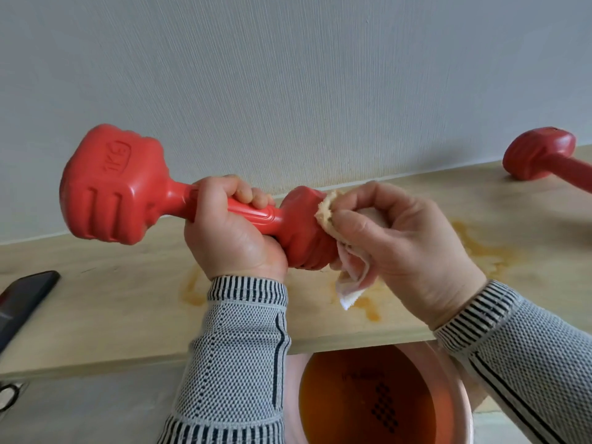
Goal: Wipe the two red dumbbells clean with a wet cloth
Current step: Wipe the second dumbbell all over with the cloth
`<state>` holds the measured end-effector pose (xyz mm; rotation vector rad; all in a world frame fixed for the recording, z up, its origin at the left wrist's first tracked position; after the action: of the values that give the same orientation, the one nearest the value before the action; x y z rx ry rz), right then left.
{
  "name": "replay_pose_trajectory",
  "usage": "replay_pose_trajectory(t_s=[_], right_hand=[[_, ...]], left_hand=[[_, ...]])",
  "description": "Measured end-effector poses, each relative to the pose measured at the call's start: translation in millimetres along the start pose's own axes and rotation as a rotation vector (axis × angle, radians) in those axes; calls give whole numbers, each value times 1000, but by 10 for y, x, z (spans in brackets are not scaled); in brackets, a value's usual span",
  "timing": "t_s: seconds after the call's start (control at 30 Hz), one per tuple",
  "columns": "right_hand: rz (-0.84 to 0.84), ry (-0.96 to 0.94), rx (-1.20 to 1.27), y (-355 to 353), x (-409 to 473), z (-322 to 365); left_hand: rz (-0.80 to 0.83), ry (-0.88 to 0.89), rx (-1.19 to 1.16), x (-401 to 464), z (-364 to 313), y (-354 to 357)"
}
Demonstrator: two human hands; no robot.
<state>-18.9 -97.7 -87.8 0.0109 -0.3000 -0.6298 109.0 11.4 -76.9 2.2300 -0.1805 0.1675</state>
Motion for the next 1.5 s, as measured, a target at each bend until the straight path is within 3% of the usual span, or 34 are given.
replay_pose_trajectory(t_s=[0.17,0.3,0.6,0.8,0.9,1.07,1.2,1.27,1.33,1.43,1.5], right_hand=[[176,324,270,52,45,-167],[220,451,147,36,20,-238],[334,370,-101,48,-11,-231],[341,371,-71,-37,40,-255],[236,357,-21,-143,115,-199],[14,190,-273,-195,167,-94],[-118,114,-454,-314,190,-8],[-181,194,-287,-431,201,-23],[-157,371,118,-469,204,-83],[121,527,540,-311,164,23],[216,527,503,-308,138,68]], left_hand=[[60,-2,-3,-20,-6,43],[123,-1,-20,-30,-14,96],[147,-12,-34,-28,-16,119],[145,-41,-38,-30,-23,119],[160,-62,-37,-40,4,105],[160,-29,23,-69,12,126],[85,-115,-42,-77,14,135],[46,-158,-109,-63,10,133],[16,-159,-143,-31,-21,128],[-10,-125,-117,-3,-57,111],[-9,-125,-99,-10,-47,109]])
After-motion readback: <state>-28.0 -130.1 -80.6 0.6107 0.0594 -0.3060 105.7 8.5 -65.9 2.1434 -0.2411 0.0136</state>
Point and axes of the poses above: each hand's wrist, its own x-axis towards the middle knuckle, its own y-axis out of the palm, z = x × y, the point moved 6 cm from there along x, towards the middle knuckle, and after that the axes turned 3 degrees about y, right-handed, at the moved point
